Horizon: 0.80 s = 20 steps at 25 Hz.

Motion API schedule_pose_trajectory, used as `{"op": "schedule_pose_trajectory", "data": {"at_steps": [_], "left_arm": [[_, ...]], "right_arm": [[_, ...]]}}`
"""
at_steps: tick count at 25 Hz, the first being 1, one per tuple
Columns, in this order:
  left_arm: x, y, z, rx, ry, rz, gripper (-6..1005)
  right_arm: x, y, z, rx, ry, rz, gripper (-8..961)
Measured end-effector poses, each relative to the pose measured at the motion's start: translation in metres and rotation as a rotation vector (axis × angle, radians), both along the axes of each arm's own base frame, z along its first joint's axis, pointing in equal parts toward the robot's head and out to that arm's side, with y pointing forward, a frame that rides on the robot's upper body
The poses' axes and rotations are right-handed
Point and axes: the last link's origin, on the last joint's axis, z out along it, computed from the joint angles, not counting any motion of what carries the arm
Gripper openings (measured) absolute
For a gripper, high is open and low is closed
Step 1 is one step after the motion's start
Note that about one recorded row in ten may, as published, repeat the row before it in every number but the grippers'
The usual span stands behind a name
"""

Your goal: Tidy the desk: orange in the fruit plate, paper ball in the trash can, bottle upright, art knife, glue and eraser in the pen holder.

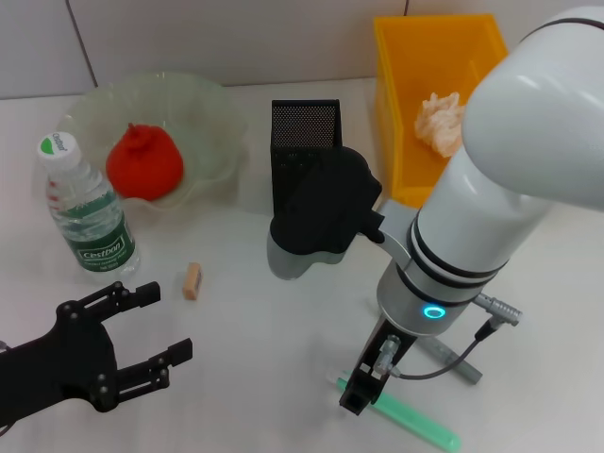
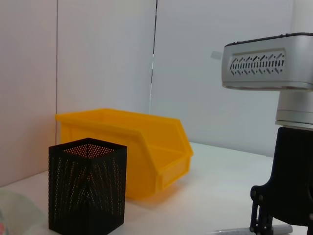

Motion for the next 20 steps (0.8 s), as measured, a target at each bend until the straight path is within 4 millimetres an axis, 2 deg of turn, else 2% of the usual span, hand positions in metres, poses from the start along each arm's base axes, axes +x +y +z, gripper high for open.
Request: {"op": "schedule_pose_trajectory", "data": {"at_steps": [3, 20], "left_arm": [[0.0002, 0.0000, -0.0002, 0.000, -0.001, 0.000, 784], [0.0007, 0.0016, -0.0004, 0.004, 0.003, -0.004, 784]], "right_arm": [[-0.0012, 0.0003, 0.0000, -0.001, 0.000, 0.004, 553], [-0.0003, 0.0022, -0.0030, -0.011, -0.027, 0.008, 466]]}}
